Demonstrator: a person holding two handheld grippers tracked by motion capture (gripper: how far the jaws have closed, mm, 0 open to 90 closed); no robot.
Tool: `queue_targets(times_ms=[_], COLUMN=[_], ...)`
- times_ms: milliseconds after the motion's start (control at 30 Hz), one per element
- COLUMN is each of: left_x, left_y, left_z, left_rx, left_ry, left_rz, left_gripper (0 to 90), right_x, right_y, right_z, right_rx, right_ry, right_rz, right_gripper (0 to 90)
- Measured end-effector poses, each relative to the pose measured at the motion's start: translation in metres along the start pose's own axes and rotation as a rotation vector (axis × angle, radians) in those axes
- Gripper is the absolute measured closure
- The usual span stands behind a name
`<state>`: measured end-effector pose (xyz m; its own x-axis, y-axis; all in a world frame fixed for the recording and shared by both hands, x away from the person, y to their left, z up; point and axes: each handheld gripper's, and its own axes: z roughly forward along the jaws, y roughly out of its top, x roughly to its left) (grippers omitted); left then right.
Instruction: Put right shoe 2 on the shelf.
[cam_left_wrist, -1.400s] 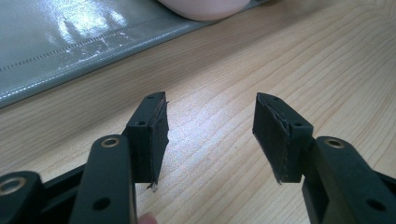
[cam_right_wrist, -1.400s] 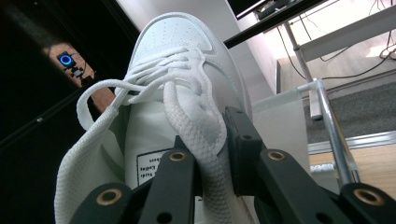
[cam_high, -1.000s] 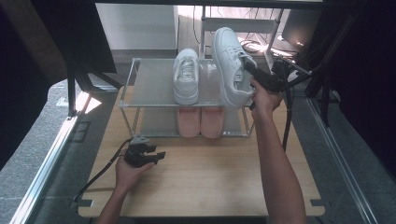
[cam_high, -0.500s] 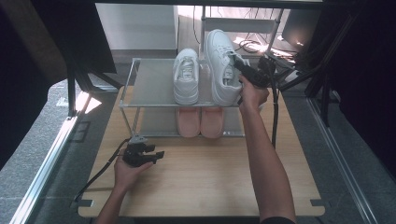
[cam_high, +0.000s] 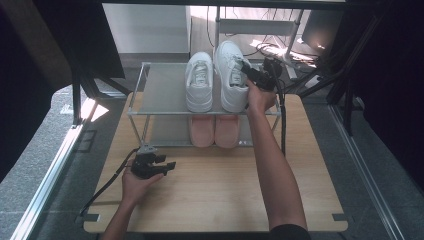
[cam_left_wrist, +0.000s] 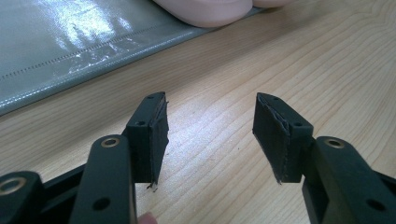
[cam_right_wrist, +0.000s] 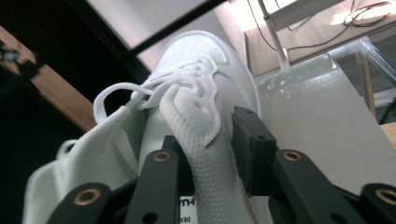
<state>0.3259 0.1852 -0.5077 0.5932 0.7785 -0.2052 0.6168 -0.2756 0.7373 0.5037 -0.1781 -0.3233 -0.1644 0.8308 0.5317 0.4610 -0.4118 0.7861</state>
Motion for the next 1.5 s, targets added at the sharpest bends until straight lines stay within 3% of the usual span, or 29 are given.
queue_targets(times_ms=[100, 167, 367, 467, 567, 700, 867, 1100, 1333, 1500], left_x=[0.0, 0.0, 0.001, 0.001, 0.0, 0.0, 0.001, 0.003, 0.005, 0.001], left_y=[0.0, 0.0, 0.0, 0.0, 0.0, 0.0, 0.0, 0.002, 0.006, 0.001], left_z=[0.0, -0.001, -0.001, -0.001, 0.0, 0.0, -0.001, 0.002, 0.005, 0.005], left_rx=[-0.003, -0.002, 0.0, -0.002, -0.002, -0.001, 0.0, -0.001, 0.004, 0.026], left_ry=[0.002, 0.004, 0.005, 0.004, 0.002, 0.003, 0.008, 0.007, -0.002, 0.004], left_rz=[0.001, 0.0, 0.001, 0.001, 0.0, -0.001, -0.002, -0.006, 0.003, 0.014], left_gripper=[46.2, 46.2, 46.2, 46.2, 46.2, 46.2, 46.2, 46.2, 46.2, 46.0], right_x=[-0.002, -0.002, 0.001, 0.0, 0.004, 0.005, 0.001, -0.024, -0.05, -0.059], right_y=[0.0, 0.0, 0.003, 0.009, 0.014, 0.015, 0.015, 0.005, -0.011, -0.021], right_z=[0.009, 0.012, 0.014, 0.008, -0.001, -0.016, -0.038, -0.067, -0.072, -0.068], right_rx=[0.023, 0.009, 0.015, -0.003, -0.001, -0.007, -0.022, -0.004, 0.058, 0.101], right_ry=[0.003, 0.0, 0.042, 0.095, 0.1, 0.128, 0.17, 0.192, 0.163, 0.152], right_rz=[0.0, 0.001, -0.016, 0.007, -0.047, -0.094, -0.12, -0.141, -0.167, -0.207], right_gripper=[62.5, 59.0, 50.8, 48.0, 48.8, 52.1, 59.7, 71.1, 78.8, 85.9])
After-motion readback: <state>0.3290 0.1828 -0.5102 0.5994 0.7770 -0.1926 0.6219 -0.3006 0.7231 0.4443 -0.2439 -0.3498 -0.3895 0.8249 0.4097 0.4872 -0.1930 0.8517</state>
